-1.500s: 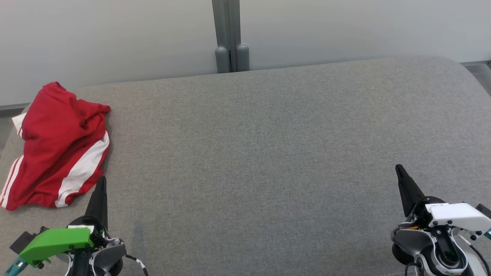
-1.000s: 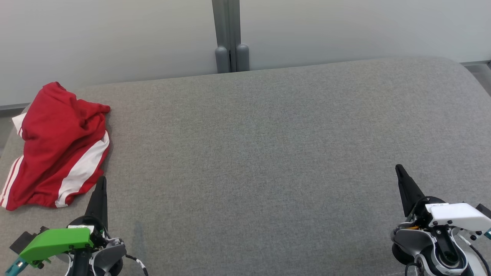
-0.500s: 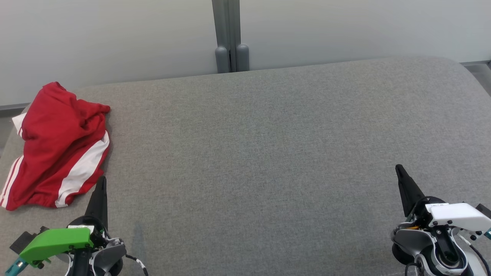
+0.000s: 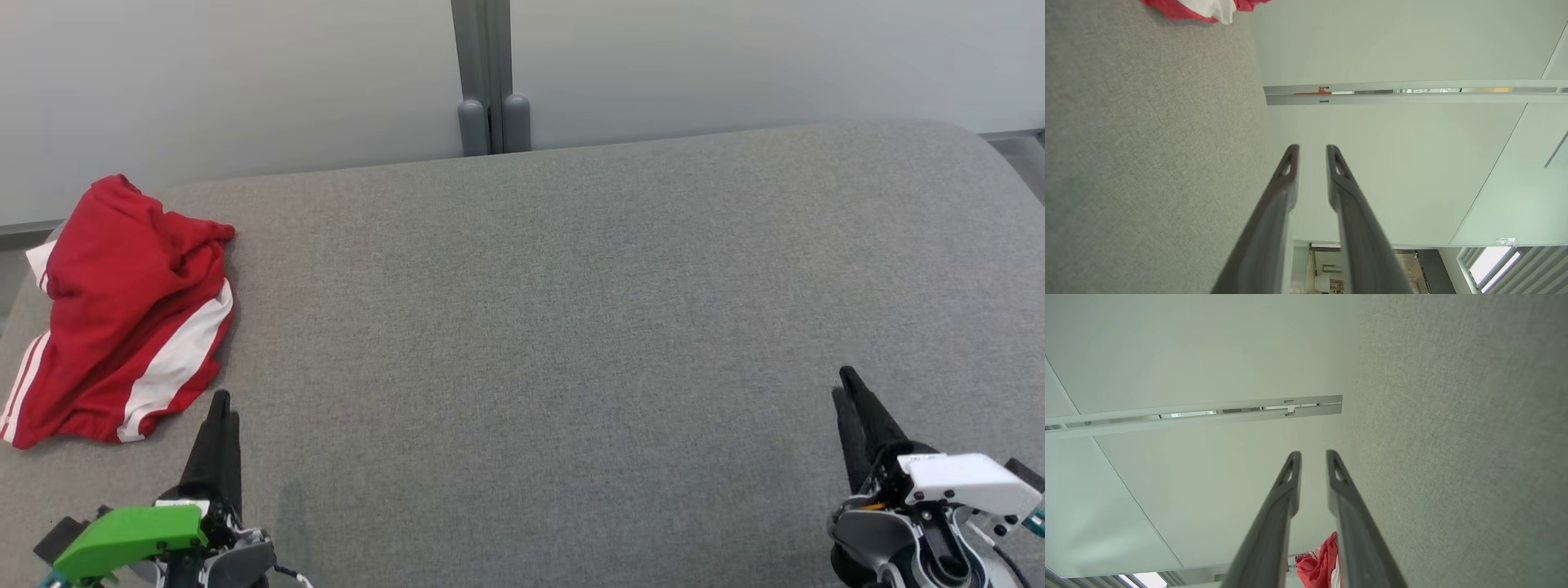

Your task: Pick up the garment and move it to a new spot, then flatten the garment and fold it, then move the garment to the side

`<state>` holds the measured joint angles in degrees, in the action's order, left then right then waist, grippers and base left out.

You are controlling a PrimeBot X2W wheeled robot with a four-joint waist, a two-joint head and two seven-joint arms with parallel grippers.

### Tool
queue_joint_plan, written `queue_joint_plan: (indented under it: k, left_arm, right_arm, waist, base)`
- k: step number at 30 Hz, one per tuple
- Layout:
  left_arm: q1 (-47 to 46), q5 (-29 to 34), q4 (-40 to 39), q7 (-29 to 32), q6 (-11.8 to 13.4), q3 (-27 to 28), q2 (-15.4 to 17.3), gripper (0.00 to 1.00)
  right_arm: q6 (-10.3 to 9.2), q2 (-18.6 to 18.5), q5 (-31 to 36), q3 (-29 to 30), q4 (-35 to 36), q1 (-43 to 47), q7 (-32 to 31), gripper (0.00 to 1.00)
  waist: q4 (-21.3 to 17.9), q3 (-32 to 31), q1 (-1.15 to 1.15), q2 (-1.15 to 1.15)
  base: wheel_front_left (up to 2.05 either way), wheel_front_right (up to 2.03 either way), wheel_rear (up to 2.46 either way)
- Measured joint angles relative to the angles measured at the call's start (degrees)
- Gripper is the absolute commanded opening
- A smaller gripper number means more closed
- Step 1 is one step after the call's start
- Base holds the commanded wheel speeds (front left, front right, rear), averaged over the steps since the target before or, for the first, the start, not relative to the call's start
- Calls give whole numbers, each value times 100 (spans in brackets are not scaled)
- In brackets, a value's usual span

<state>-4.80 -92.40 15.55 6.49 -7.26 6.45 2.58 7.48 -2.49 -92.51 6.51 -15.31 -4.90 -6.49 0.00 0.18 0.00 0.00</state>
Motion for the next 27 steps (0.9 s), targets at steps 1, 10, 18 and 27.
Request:
queue_joint_plan:
  k: [1, 10, 18, 27]
  left_arm:
    - [55, 0, 51, 0, 1, -2, -12, 100]
    - [163, 94, -36, -215, 2, -75, -33, 100]
    - [163, 770, -215, -424, 2, -70, -32, 100]
    - [163, 1847, -398, -662, 2, -24, -31, 100]
  right_arm:
    - [0, 14, 0, -5, -64, 55, 1, 100]
    - [-1, 34, 211, -123, -25, 160, 211, 100]
    - [-1, 33, 984, -305, 160, 159, 421, 100]
    - [-1, 29, 2003, -433, 368, 158, 662, 100]
  waist:
    - [0, 0, 0, 0]
    - [2, 8, 0, 0]
    - [-1, 15, 0, 0]
    - [-6, 22, 0, 0]
  base:
    - [0, 0, 0]
    - [0, 0, 0]
    - [0, 0, 0]
    - [0, 0, 0]
